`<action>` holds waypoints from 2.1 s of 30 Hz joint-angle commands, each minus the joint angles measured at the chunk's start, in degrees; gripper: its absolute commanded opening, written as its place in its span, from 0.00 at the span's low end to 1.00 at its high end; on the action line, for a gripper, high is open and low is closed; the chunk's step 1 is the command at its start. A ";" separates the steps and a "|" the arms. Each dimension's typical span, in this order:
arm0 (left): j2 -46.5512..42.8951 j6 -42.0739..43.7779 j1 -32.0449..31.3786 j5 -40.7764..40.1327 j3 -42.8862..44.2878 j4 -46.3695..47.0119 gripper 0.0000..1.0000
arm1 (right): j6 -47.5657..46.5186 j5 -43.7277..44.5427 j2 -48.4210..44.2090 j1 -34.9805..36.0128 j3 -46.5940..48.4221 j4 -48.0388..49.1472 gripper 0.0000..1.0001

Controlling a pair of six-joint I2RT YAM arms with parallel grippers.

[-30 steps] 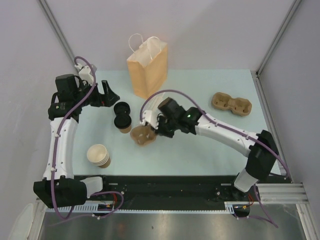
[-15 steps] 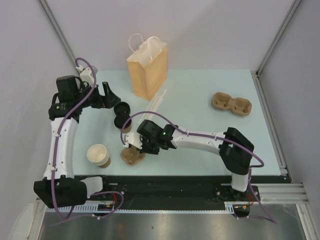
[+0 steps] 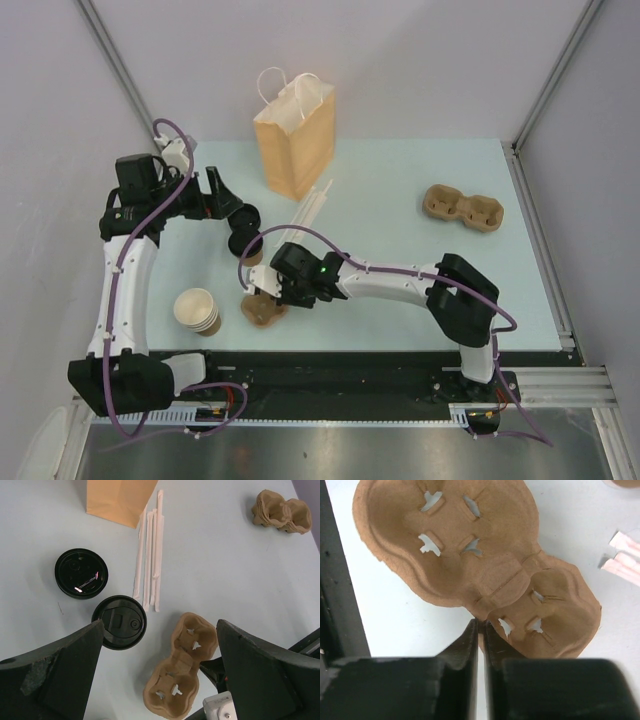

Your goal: Pack the takeout coffee

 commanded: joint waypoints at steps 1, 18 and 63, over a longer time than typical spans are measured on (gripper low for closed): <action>-1.56 -0.24 0.31 0.68 0.01 1.62 0.99 | 0.87 0.80 -0.48 -0.02 0.50 2.33 0.27; 14.60 20.31 -6.37 2.00 20.65 11.90 0.96 | 8.35 -23.63 -13.84 -29.60 10.61 -11.90 1.00; 52.15 77.10 -17.27 0.41 51.33 3.37 0.28 | 18.28 -39.01 -21.23 -64.17 3.23 -15.33 1.00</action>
